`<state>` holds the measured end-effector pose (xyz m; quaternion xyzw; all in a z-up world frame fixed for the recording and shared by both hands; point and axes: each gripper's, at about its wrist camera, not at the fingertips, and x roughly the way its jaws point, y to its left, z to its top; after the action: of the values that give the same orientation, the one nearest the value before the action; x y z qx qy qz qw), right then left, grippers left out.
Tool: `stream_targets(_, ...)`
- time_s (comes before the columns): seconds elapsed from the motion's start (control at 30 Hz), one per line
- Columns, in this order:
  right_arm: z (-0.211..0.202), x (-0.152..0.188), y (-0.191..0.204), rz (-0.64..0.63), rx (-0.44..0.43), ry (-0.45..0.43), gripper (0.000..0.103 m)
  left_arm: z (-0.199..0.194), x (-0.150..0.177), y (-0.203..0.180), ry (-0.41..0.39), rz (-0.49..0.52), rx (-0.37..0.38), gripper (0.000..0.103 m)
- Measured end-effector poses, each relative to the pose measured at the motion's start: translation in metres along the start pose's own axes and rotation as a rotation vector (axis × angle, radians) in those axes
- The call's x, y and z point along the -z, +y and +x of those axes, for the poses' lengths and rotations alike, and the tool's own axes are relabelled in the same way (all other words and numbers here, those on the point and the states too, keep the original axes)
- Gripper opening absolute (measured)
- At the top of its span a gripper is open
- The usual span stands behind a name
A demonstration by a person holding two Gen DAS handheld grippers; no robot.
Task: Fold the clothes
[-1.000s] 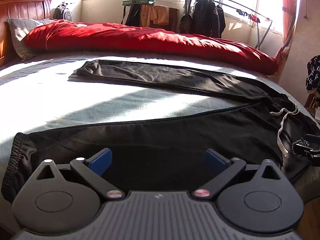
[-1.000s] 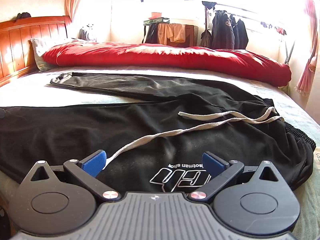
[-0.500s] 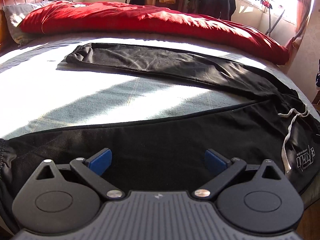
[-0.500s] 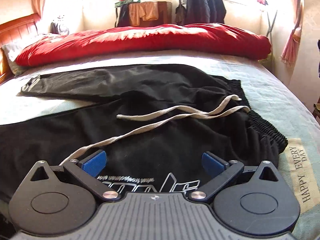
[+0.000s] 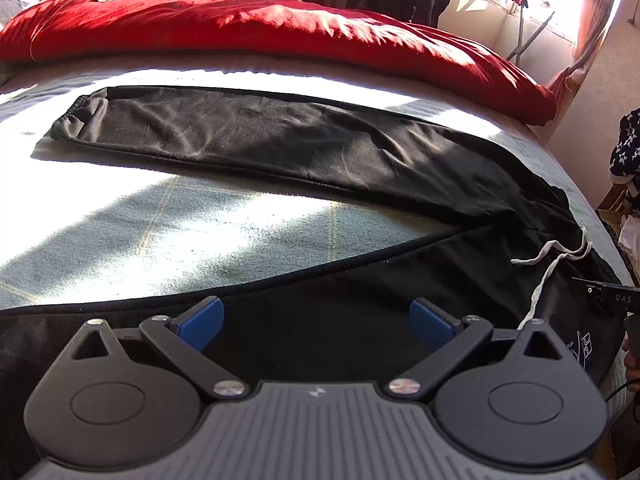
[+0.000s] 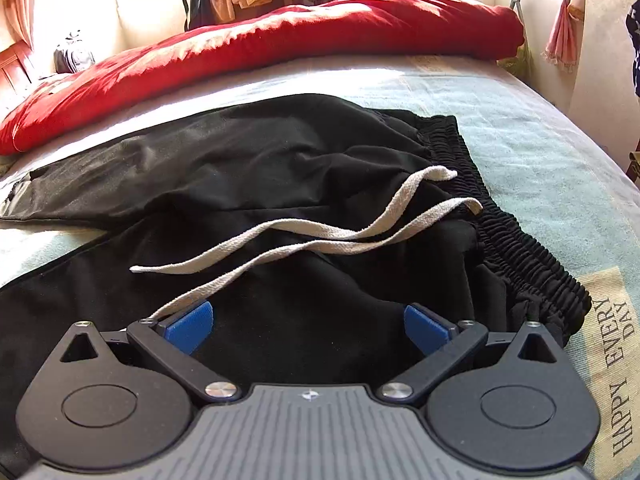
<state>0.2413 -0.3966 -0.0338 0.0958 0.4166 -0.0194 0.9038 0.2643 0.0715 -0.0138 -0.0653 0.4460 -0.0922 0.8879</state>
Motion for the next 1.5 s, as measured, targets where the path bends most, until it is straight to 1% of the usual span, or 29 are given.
stream_targets(0.07, 0.007, 0.001, -0.005, 0.002, 0.001, 0.026, 0.103, 0.009, 0.007, 0.006, 0.030, -0.037, -0.029, 0.099)
stream_targets(0.13, 0.011, 0.003, -0.006, -0.018, -0.005, 0.043, 0.103, 0.019, 0.016, 0.016, 0.076, -0.092, -0.081, 0.099)
stream_targets(0.17, 0.012, 0.003, -0.005, -0.032, -0.005, 0.049, 0.103, 0.021, 0.019, 0.020, 0.086, -0.109, -0.113, 0.099)
stream_targets(0.23, 0.014, 0.004, -0.004, -0.054, -0.006, 0.060, 0.103, 0.018, 0.021, 0.019, 0.079, -0.116, -0.131, 0.099)
stream_targets(0.27, 0.015, 0.004, -0.004, -0.061, -0.008, 0.066, 0.103, 0.016, 0.019, 0.017, 0.073, -0.117, -0.119, 0.099)
stream_targets(0.33, 0.016, 0.003, -0.005, -0.059, -0.012, 0.075, 0.103, 0.015, 0.009, 0.005, 0.054, -0.106, -0.060, 0.099)
stream_targets(0.4, 0.017, 0.002, -0.006, -0.044, -0.013, 0.080, 0.103, 0.020, -0.004, -0.018, 0.041, -0.061, 0.017, 0.099)
stream_targets(0.5, 0.017, 0.002, -0.005, -0.047, -0.003, 0.085, 0.103, 0.035, -0.019, -0.060, 0.041, 0.039, 0.145, 0.099)
stream_targets(0.6, 0.017, 0.002, -0.005, -0.048, -0.003, 0.080, 0.103, 0.053, -0.026, -0.103, 0.046, 0.148, 0.256, 0.099)
stream_targets(0.67, 0.016, 0.003, -0.005, -0.052, -0.005, 0.073, 0.103, 0.066, -0.026, -0.124, 0.051, 0.193, 0.305, 0.099)
stream_targets(0.73, 0.016, 0.004, -0.005, -0.058, -0.007, 0.067, 0.103, 0.080, -0.025, -0.135, 0.061, 0.217, 0.342, 0.099)
stream_targets(0.83, 0.015, 0.005, -0.006, -0.060, -0.012, 0.060, 0.103, 0.098, -0.024, -0.137, 0.072, 0.209, 0.332, 0.099)
stream_targets(0.9, 0.015, 0.005, -0.006, -0.062, -0.014, 0.058, 0.103, 0.101, -0.026, -0.130, 0.037, 0.218, 0.255, 0.099)
stream_targets(0.93, 0.015, 0.005, -0.006, -0.062, -0.015, 0.057, 0.103, 0.098, -0.029, -0.125, 0.031, 0.206, 0.231, 0.099)
stream_targets(1.03, 0.015, 0.005, -0.006, -0.062, -0.017, 0.056, 0.103, 0.085, -0.035, -0.107, 0.031, 0.160, 0.196, 0.099)
stream_targets(1.13, 0.015, 0.005, -0.006, -0.062, -0.017, 0.058, 0.103, 0.064, -0.032, -0.097, 0.040, 0.143, 0.201, 0.099)
stream_targets(1.3, 0.016, 0.005, -0.005, -0.064, -0.014, 0.058, 0.103, 0.041, -0.003, -0.096, 0.125, 0.127, 0.308, 0.099)
stream_targets(1.43, 0.016, 0.005, -0.004, -0.069, -0.010, 0.061, 0.103, 0.036, 0.025, -0.087, 0.172, 0.096, 0.285, 0.099)
stream_targets(1.5, 0.015, 0.003, -0.003, -0.074, -0.008, 0.070, 0.103, 0.032, 0.032, -0.076, 0.161, 0.074, 0.259, 0.099)
